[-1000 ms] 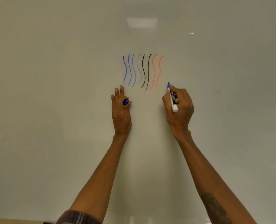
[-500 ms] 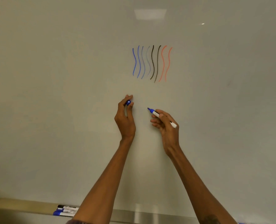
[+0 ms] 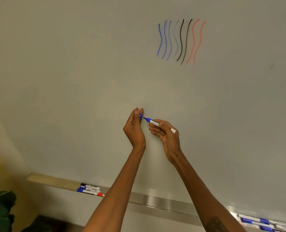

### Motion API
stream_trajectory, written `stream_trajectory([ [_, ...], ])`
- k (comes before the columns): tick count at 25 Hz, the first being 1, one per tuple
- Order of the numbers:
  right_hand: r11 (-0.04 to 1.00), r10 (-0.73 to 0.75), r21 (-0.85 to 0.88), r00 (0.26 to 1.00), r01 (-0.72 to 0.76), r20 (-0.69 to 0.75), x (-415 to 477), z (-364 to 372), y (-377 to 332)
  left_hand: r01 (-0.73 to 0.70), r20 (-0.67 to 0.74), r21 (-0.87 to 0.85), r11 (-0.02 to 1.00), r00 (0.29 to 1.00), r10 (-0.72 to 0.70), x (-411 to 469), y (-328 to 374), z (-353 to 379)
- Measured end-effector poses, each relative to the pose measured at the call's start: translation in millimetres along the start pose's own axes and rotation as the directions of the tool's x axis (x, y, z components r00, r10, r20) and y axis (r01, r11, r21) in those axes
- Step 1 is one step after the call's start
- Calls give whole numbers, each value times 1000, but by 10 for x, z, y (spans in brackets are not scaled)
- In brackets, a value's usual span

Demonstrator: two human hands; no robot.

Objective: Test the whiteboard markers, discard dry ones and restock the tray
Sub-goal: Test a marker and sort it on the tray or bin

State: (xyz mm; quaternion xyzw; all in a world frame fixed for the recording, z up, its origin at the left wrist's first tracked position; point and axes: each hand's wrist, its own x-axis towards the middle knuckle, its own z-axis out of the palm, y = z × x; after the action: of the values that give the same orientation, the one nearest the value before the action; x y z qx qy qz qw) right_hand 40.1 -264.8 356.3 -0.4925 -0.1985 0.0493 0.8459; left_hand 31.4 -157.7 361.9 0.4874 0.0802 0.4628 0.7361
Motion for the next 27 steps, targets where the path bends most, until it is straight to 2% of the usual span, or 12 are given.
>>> stream_trajectory([
  [6,1000,26,-17,1000,-26,17,-70,75,164,42,-47,-23,999,998,-43,-37,-45,-180],
  [12,998,33,-46,998,-31,51,-118,187,330,55,-24,-18,998,998,-55,-88,-118,-377],
  [16,998,46,-41,997,-43,64,-172,280,454,99,-113,-27,995,988,-102,-70,-140,-537],
  [27,986,167,-43,981,-163,102,-395,588,1122,192,-216,-21,981,957,-192,-40,-269,-1281],
])
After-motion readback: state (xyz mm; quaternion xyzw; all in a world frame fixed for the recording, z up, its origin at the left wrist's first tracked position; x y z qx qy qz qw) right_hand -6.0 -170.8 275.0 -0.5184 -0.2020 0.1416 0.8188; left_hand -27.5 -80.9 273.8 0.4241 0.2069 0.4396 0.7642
